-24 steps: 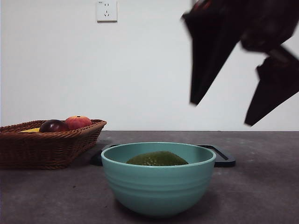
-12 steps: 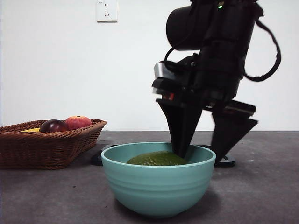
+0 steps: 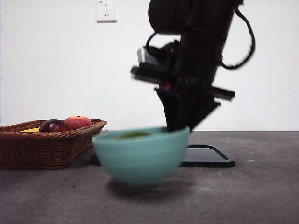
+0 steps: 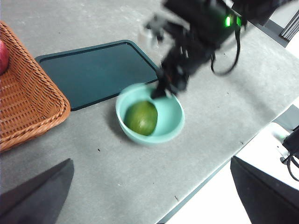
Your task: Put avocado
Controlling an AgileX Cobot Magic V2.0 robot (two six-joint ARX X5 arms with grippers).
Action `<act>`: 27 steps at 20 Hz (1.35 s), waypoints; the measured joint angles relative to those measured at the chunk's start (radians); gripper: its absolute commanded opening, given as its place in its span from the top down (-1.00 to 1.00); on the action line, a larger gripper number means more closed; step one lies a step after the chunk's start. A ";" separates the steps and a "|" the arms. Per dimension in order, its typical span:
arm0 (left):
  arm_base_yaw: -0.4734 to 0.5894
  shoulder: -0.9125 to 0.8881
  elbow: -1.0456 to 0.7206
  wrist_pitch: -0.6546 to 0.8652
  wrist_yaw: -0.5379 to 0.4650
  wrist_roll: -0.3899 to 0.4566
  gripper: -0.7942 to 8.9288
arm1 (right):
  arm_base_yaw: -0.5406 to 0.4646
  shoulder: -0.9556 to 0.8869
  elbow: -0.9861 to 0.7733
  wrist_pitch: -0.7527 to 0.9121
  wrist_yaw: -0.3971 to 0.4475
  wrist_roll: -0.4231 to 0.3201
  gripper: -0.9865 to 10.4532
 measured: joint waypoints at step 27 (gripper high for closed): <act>0.000 0.000 0.000 -0.003 0.000 0.000 -0.30 | -0.253 0.356 0.545 -0.121 0.110 -0.039 -0.06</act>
